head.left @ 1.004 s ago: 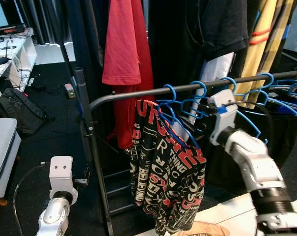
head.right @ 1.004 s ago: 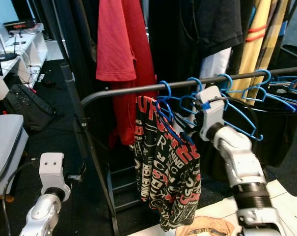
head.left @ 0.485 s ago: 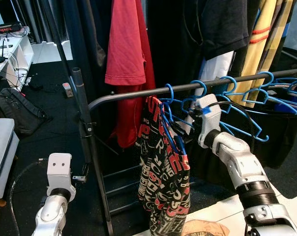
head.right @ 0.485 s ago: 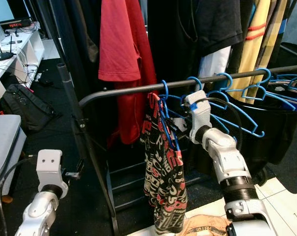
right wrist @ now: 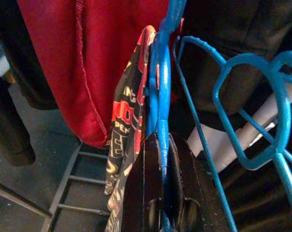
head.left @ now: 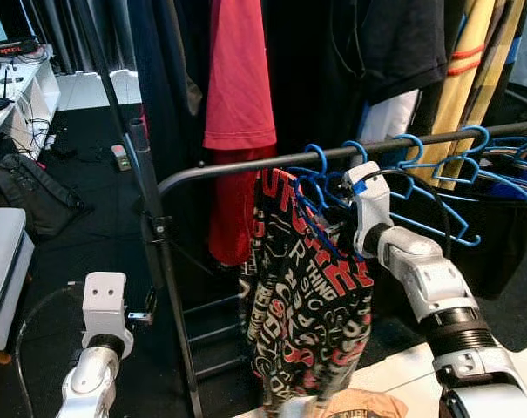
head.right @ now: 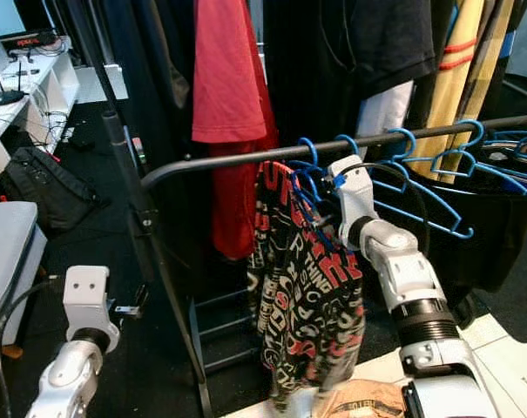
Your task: Hang hanger
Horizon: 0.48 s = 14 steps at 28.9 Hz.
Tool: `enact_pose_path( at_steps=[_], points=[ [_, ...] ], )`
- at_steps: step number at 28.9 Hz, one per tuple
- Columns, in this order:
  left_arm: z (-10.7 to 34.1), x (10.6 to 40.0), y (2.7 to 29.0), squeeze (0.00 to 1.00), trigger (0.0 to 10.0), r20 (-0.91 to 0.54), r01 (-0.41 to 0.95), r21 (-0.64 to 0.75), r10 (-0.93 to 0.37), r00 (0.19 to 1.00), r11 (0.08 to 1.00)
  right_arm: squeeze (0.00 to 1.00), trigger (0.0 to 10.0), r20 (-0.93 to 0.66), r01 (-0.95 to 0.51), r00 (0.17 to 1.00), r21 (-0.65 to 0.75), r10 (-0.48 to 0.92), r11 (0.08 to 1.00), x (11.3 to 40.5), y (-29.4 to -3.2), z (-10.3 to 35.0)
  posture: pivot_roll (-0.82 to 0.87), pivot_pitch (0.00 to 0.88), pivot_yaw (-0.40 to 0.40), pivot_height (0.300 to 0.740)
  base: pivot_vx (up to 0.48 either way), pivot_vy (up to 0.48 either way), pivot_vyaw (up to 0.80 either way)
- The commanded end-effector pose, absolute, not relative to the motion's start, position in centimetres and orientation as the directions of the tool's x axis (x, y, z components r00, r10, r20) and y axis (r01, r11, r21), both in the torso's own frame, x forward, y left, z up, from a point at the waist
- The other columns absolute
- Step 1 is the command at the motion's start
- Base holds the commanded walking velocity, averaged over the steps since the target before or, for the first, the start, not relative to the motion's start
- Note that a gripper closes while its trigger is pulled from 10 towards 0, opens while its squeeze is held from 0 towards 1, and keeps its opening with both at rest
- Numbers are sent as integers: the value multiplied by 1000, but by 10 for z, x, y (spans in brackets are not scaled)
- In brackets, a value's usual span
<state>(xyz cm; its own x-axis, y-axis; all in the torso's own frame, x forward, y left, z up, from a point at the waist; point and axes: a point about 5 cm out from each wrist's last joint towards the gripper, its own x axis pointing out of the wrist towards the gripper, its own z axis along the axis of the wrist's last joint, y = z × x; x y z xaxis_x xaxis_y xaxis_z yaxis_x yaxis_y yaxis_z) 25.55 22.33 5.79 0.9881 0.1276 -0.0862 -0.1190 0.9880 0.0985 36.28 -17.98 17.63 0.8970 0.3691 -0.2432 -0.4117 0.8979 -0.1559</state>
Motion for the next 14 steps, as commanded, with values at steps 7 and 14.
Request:
enact_pose_path(
  at_steps=[7,14],
  points=[
    [74,263,225,0,10000,-34,-139,95,143,989,986,0,0,-218,-396,908,-167,358,903,363,-190,185,4,6,-35,740,0,0,0],
    [76,265,225,0,10000,-28,-141,94,144,989,986,0,0,-186,-401,909,-158,372,902,363,-190,190,2,8,-33,740,0,0,0]
  ],
)
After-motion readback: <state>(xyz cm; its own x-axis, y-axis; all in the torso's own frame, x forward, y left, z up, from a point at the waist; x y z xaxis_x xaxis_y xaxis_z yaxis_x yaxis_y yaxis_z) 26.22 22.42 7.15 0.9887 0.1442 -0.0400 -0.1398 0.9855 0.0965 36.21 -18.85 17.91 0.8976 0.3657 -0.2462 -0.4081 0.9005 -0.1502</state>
